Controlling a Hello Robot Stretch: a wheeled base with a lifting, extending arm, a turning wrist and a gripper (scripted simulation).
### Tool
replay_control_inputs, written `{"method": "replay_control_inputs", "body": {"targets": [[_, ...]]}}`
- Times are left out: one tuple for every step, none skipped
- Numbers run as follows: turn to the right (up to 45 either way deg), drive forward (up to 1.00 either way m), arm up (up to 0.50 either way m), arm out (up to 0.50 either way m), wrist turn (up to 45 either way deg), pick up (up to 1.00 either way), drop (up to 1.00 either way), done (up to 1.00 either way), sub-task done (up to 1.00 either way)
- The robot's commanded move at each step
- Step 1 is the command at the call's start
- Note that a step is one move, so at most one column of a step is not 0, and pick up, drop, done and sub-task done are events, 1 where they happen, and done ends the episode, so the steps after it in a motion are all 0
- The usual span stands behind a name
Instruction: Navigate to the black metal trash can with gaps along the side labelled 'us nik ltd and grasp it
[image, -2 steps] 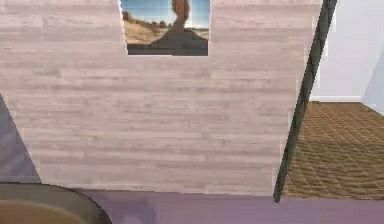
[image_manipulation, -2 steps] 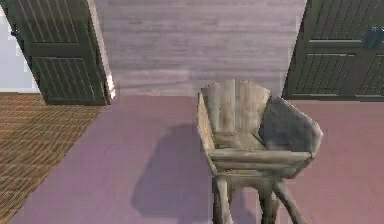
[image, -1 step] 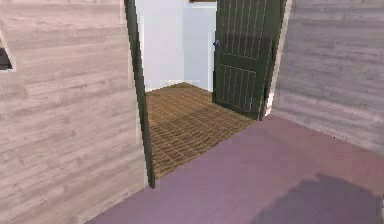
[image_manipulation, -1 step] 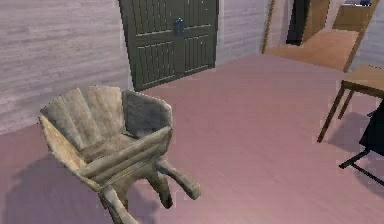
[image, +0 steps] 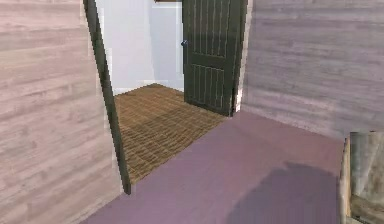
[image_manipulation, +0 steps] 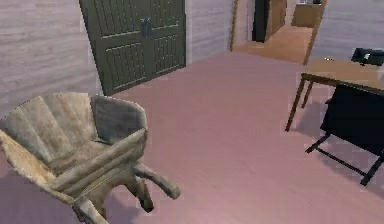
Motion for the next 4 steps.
{"method": "replay_control_inputs", "body": {"targets": [[0.0,1.0,0.0,0.0,0.0,0.0,0.0,0.0,0.0],[9.0,0.0,0.0,0.0,0.0,0.0,0.0,0.0,0.0],[0.0,0.15,0.0,0.0,0.0,0.0,0.0,0.0,0.0],[-15.0,0.0,0.0,0.0,0.0,0.0,0.0,0.0,0.0]]}}
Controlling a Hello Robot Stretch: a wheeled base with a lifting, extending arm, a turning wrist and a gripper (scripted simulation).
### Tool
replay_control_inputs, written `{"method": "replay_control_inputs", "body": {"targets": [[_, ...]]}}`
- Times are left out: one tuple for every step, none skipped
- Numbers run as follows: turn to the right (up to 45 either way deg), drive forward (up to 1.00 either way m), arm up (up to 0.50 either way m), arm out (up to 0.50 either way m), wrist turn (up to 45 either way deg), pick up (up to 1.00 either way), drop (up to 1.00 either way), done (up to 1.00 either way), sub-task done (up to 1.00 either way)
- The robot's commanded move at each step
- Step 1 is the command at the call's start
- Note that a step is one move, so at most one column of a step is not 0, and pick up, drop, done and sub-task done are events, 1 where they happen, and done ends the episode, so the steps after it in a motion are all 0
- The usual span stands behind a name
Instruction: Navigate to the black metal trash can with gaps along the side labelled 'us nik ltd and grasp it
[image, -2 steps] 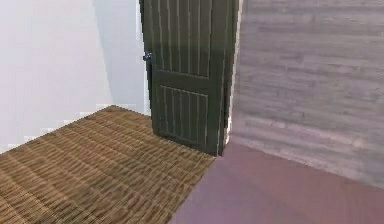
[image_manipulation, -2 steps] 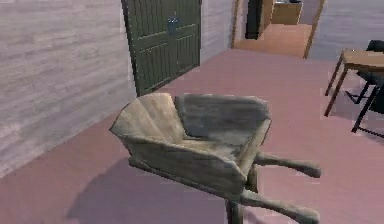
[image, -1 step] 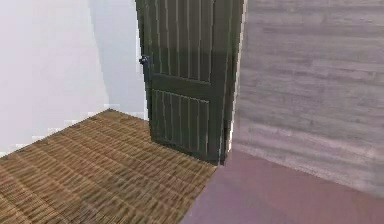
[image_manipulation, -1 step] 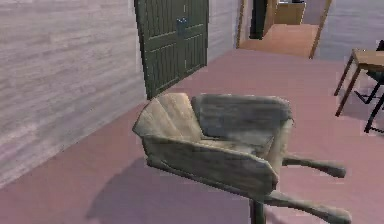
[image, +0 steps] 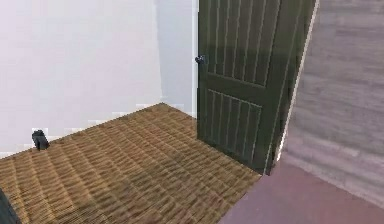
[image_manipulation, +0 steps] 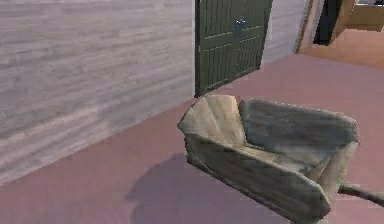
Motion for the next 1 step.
{"method": "replay_control_inputs", "body": {"targets": [[0.0,0.45,0.0,0.0,0.0,0.0,0.0,0.0,0.0]]}}
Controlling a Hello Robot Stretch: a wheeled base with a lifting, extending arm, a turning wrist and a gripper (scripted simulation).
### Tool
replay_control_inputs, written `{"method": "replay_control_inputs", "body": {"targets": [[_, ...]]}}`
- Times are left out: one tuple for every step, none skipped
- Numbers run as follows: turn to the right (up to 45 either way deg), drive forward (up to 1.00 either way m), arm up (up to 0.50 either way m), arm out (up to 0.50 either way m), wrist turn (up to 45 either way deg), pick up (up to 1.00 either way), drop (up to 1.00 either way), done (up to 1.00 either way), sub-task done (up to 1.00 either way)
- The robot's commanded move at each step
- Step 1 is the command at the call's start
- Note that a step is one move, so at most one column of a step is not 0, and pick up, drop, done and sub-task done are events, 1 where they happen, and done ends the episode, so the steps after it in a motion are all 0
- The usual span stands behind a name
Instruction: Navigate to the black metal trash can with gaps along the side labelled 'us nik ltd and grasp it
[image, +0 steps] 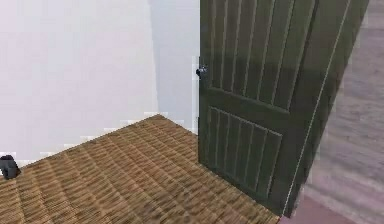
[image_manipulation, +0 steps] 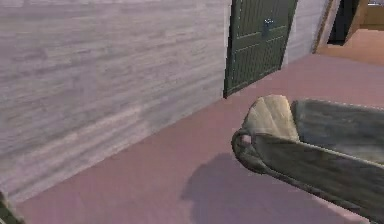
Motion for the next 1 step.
{"method": "replay_control_inputs", "body": {"targets": [[-36.0,0.0,0.0,0.0,0.0,0.0,0.0,0.0,0.0]]}}
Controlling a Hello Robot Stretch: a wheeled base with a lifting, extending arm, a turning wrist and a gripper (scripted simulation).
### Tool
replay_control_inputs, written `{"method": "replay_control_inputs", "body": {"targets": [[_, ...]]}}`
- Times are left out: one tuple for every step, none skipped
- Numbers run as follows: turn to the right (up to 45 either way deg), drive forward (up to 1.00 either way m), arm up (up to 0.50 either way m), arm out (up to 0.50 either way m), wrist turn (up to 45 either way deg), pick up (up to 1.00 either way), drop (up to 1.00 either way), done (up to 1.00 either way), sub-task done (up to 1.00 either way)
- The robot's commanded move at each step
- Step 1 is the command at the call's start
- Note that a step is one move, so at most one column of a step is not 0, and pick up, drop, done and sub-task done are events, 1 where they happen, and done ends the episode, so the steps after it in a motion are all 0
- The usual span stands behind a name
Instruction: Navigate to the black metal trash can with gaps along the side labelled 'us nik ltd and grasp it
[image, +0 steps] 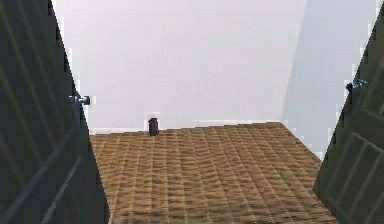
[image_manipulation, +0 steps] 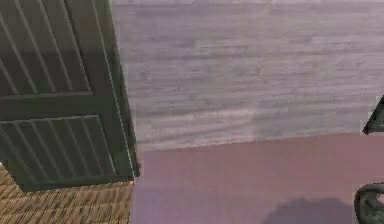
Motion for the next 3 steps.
{"method": "replay_control_inputs", "body": {"targets": [[0.0,1.0,0.0,0.0,0.0,0.0,0.0,0.0,0.0],[0.0,0.6,0.0,0.0,0.0,0.0,0.0,0.0,0.0],[-45.0,0.0,0.0,0.0,0.0,0.0,0.0,0.0,0.0]]}}
